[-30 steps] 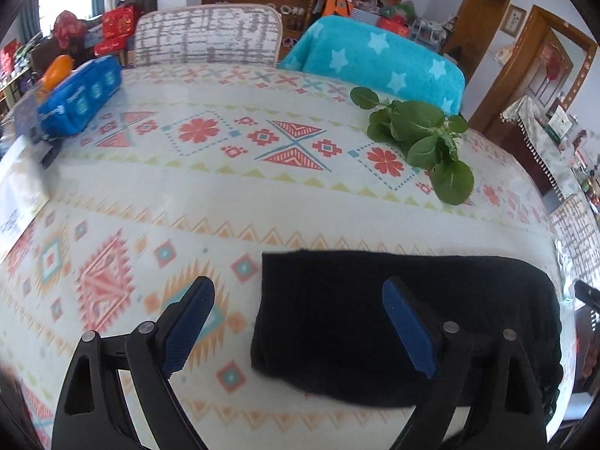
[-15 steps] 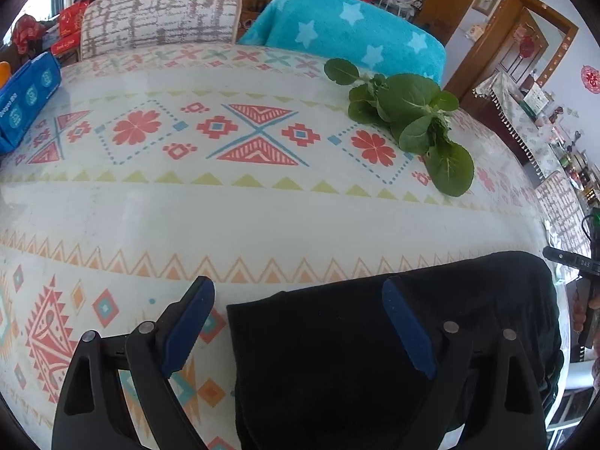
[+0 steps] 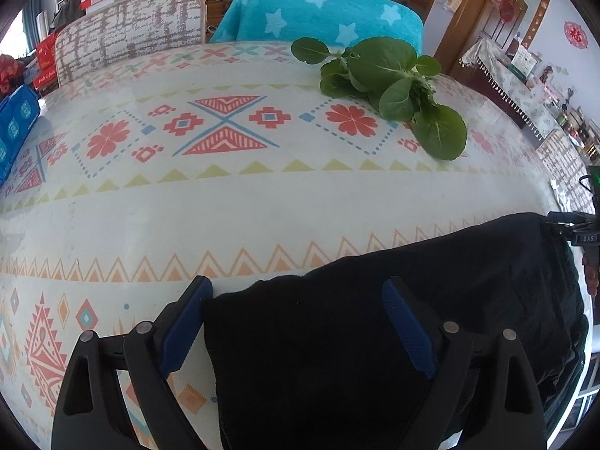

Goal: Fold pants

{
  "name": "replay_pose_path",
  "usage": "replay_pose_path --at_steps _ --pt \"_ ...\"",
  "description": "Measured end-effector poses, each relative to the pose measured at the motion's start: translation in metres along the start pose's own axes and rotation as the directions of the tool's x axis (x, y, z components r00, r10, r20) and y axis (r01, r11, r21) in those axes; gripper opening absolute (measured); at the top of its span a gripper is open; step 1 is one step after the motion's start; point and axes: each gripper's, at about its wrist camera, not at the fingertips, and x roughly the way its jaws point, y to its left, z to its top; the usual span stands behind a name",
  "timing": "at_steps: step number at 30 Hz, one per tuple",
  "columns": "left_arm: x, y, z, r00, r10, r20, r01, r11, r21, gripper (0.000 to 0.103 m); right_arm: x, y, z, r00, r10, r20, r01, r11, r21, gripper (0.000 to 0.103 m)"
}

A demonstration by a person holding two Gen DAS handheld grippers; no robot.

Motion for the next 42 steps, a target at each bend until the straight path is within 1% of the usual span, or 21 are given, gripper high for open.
replay_pose_path --at_steps 1,2,3,4,5,6,7,8,10,13,16,21,22,27,30,36,39,42 --pt "0.002 -0.005 0.000 1.000 0.014 -0.003 -0.014 1.000 0.024 0.088 0.001 0.005 -0.001 1.000 -0.007 -0.002 0.007 1.000 -0.030 0.099" --pt "0.002 -0.010 -0.001 1.000 0.024 -0.003 -0.024 0.998 0.054 0.082 0.001 0.014 -0.002 1.000 -0.019 -0.003 0.019 0.997 -0.073 0.095" --pt "0.001 -0.015 -0.002 0.999 0.032 0.004 -0.033 0.996 0.088 0.062 0.000 0.019 -0.003 1.000 -0.023 0.002 0.023 0.995 -0.095 0.092" --pt "-0.001 -0.023 -0.003 0.999 0.037 0.012 -0.038 0.991 0.125 0.029 -0.001 0.021 -0.003 1.000 -0.014 0.002 0.014 0.996 -0.094 0.085" --pt "-0.002 -0.026 -0.003 1.000 0.007 0.004 -0.007 0.991 0.137 0.015 -0.003 0.024 -0.002 1.000 -0.003 0.003 0.003 0.995 -0.103 0.071" --pt "-0.003 -0.027 -0.003 0.999 -0.047 -0.018 0.049 0.991 0.123 0.015 -0.005 0.027 -0.002 1.000 0.013 0.003 -0.012 0.994 -0.113 0.061" --pt "-0.003 -0.029 -0.002 0.998 -0.062 -0.024 0.064 0.992 0.110 0.015 -0.007 0.031 -0.002 0.999 0.040 -0.001 -0.039 0.992 -0.122 0.037" --pt "-0.003 -0.031 -0.003 0.998 -0.058 -0.018 0.060 0.991 0.117 0.015 -0.008 0.036 -0.001 0.999 0.049 -0.015 -0.050 0.991 -0.128 0.028" --pt "-0.004 -0.030 -0.004 0.998 -0.065 -0.013 0.066 0.993 0.096 0.015 -0.009 0.046 -0.001 1.000 0.017 -0.011 -0.018 0.988 -0.155 0.026" --pt "-0.014 -0.020 -0.005 0.997 -0.082 0.011 0.082 0.996 0.040 0.015 -0.013 0.049 -0.003 1.000 0.004 0.009 -0.003 0.989 -0.145 0.025" --pt "-0.029 -0.015 -0.004 0.996 -0.081 0.038 0.081 0.997 0.019 0.015 -0.022 0.050 -0.006 0.999 0.009 0.036 -0.005 0.992 -0.125 0.025" --pt "-0.060 -0.025 -0.006 0.994 -0.067 0.087 0.064 0.997 0.041 0.015 -0.044 0.052 -0.014 0.997 0.007 0.078 0.003 0.991 -0.134 0.025" --pt "-0.069 -0.029 -0.007 0.993 -0.064 0.101 0.060 0.997 0.048 0.015 -0.053 0.056 -0.018 0.995 0.004 0.099 0.011 0.990 -0.142 0.025" --pt "-0.104 -0.046 -0.015 0.986 -0.048 0.162 0.036 0.997 0.072 0.015 -0.076 0.061 -0.033 0.988 0.001 0.153 0.024 0.987 -0.160 0.025" --pt "-0.126 -0.054 -0.025 0.981 -0.035 0.193 0.018 0.996 0.089 0.015 -0.094 0.062 -0.049 0.983 -0.001 0.184 0.032 0.986 -0.167 0.025" --pt "-0.160 -0.063 -0.054 0.971 -0.025 0.239 0.008 0.997 0.073 0.015 -0.130 0.063 -0.092 0.973 0.005 0.230 0.036 0.984 -0.174 0.025" --pt "-0.171 -0.070 -0.075 0.968 -0.023 0.249 0.007 0.998 0.065 0.015 -0.142 0.067 -0.117 0.971 0.007 0.238 0.037 0.983 -0.181 0.025" --pt "-0.184 -0.076 -0.102 0.967 -0.017 0.253 0.004 0.999 0.054 0.015 -0.148 0.069 -0.142 0.972 0.016 0.236 0.028 0.983 -0.181 0.025"
